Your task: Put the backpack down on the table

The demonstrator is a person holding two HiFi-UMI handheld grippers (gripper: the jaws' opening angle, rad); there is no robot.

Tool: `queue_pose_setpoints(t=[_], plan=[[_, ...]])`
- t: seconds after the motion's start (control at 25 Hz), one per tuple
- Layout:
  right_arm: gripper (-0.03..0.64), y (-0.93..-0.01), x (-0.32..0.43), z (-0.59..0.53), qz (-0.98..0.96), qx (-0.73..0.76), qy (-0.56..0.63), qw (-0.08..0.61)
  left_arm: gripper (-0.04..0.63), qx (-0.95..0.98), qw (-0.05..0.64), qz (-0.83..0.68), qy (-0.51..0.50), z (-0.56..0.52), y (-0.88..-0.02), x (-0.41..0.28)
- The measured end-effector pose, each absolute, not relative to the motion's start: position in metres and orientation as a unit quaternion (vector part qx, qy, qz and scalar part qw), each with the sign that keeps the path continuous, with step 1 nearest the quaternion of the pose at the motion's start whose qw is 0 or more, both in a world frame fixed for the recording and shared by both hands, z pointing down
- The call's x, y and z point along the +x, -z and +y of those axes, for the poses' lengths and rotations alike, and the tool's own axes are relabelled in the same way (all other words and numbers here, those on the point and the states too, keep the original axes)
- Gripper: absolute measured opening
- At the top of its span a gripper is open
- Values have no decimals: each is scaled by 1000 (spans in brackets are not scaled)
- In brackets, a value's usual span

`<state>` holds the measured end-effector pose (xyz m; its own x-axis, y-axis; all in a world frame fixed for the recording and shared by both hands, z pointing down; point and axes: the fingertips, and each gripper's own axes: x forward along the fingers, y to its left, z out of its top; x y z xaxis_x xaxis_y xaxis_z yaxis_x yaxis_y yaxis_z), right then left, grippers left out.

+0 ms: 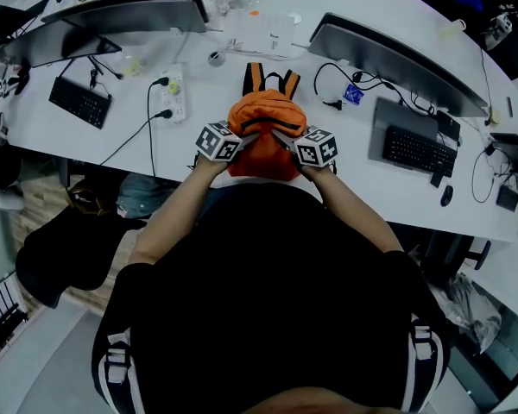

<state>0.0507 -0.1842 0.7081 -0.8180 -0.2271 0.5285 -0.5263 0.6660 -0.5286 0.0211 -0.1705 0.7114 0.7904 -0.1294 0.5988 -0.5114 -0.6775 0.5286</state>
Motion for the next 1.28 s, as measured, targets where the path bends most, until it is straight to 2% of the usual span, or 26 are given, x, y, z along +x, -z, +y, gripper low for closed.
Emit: queue_pose_setpoints(t=[1.28], plan=[[37,-802,62,-212,-841,226,-401,282,51,829,465,-169,-259,-201,-806,18]])
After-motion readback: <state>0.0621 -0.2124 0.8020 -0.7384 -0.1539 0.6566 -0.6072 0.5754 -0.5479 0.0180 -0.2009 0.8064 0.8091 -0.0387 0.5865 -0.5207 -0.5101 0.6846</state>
